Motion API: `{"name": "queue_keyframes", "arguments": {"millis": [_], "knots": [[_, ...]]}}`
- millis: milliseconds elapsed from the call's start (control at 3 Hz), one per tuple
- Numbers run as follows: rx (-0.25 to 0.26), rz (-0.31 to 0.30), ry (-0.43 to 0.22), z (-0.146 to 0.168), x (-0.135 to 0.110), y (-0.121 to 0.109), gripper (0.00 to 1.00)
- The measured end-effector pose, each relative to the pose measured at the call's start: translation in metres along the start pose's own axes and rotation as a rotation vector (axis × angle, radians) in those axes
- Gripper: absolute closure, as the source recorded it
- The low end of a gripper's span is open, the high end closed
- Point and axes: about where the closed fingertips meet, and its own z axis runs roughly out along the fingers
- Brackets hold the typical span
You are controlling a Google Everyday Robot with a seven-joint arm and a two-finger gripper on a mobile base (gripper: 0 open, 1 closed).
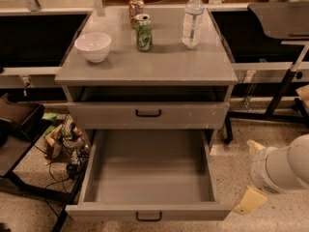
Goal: Close middle drawer
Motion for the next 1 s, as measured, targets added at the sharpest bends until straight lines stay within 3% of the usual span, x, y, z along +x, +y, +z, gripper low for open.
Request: {"name": "queue_keyframes", "arguments": {"millis": [333, 667, 1000], "knots": [[-0.009, 0.008, -0.005, 0.010, 0.003, 0.005, 0.00], [-0.052, 0.025, -0.027, 0.051, 0.023, 0.035, 0.00], [-0.075, 0.032, -0.069, 0.094, 0.045, 0.071, 0.19]]}}
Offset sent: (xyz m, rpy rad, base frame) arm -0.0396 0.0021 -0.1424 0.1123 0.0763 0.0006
